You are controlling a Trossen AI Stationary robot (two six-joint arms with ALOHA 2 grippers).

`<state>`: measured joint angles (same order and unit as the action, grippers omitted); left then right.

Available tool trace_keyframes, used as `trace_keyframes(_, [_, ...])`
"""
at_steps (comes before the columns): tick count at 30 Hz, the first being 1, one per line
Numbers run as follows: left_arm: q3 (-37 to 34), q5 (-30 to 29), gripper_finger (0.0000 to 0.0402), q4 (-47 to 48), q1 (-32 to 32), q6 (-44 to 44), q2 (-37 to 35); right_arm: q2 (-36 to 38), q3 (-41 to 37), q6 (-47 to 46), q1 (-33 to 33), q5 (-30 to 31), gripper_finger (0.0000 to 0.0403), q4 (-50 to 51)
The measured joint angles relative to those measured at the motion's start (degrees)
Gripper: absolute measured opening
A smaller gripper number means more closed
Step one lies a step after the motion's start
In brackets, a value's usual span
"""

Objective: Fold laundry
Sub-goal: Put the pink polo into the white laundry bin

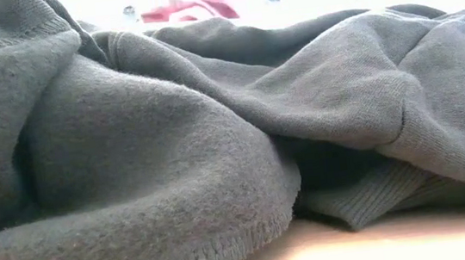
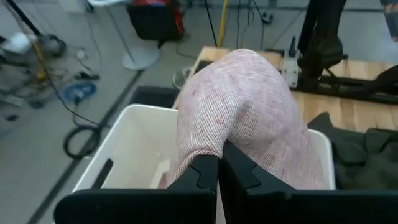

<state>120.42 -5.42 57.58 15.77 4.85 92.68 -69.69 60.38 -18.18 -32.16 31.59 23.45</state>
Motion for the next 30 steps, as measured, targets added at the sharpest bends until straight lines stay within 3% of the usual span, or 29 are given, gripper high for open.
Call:
trace_keyframes(11, [-0.07,11.64,0.0002,3.57,9.68,0.47,13.74,0.00,0.03,0.38,-0.02,-0.05,0.0242,1.44])
trace_keyframes(22, [-0.07,10.92,0.0008,10.01,11.67,0.02,22.55,0.00,0.04,-3.43,-0.02,-0.09,0.0242,4.95])
trace_keyframes(25, [-0.07,6.95,0.0032,11.09,11.54,-1.46,23.44,0.00,0.04,-3.43,-0.02,-0.09,0.0242,4.91])
trace_keyframes(30, [-0.07,6.20,0.0092,11.87,11.47,-1.49,23.20,0.00,0.04,-3.38,-0.02,-0.07,0.0242,4.84])
